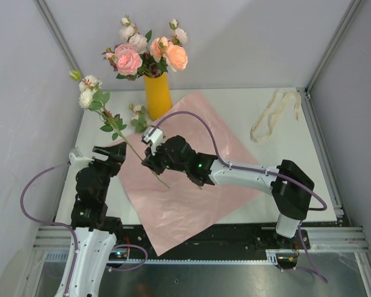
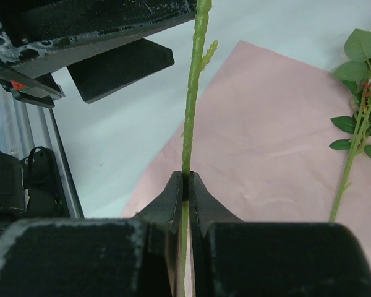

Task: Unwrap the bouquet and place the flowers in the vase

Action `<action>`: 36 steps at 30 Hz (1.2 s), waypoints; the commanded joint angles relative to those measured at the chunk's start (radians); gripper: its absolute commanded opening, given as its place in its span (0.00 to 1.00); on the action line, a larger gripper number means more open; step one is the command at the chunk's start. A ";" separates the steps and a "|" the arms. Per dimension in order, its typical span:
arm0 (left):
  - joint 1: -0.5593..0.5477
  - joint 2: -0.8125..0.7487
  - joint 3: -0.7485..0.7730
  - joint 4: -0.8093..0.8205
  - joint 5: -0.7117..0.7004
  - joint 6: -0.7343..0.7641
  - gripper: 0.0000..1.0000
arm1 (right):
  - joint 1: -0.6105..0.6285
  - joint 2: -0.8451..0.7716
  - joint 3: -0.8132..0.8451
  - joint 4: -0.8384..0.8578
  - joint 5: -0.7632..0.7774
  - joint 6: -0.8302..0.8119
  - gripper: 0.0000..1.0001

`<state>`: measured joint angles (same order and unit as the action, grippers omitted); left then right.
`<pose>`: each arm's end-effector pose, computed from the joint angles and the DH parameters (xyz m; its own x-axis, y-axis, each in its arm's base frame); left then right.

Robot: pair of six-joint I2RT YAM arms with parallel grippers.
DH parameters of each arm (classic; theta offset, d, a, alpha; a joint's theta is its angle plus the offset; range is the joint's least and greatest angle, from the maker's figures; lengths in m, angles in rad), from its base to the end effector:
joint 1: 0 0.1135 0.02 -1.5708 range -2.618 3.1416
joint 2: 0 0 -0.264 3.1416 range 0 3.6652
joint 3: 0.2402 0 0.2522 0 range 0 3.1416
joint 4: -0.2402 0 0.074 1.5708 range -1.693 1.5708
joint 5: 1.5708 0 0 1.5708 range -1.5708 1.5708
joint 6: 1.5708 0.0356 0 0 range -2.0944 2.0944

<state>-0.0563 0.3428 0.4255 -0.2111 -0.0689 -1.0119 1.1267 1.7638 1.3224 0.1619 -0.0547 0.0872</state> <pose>0.1191 -0.0043 0.2682 -0.0576 -0.8439 -0.5334 -0.1148 0.5363 -0.8362 0.1800 0.3828 0.2920 -0.1986 -0.2149 -0.9562 -0.9104 0.4018 0.0987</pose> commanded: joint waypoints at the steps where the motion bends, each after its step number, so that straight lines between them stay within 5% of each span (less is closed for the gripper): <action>1: 0.004 -0.016 0.029 -0.028 -0.027 -0.008 0.93 | 0.003 -0.054 0.000 0.044 -0.014 0.025 0.00; 6: 0.004 -0.016 0.036 -0.050 -0.044 -0.012 0.99 | -0.014 -0.053 0.000 0.054 -0.027 0.058 0.00; 25: 0.003 0.005 0.094 -0.029 -0.002 0.095 1.00 | -0.040 -0.033 0.000 0.068 -0.083 0.089 0.00; 32: 0.003 0.116 0.133 0.067 0.160 0.137 0.90 | -0.018 -0.020 0.000 0.069 -0.103 0.075 0.00; 36: 0.003 0.179 0.138 0.133 0.191 0.151 0.73 | -0.004 -0.018 0.000 0.059 -0.102 0.070 0.00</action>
<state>-0.0566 0.4786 0.5232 -0.1795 0.0425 -0.9070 1.1030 1.7603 1.3224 0.1711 -0.1440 0.1650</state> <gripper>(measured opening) 0.808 0.039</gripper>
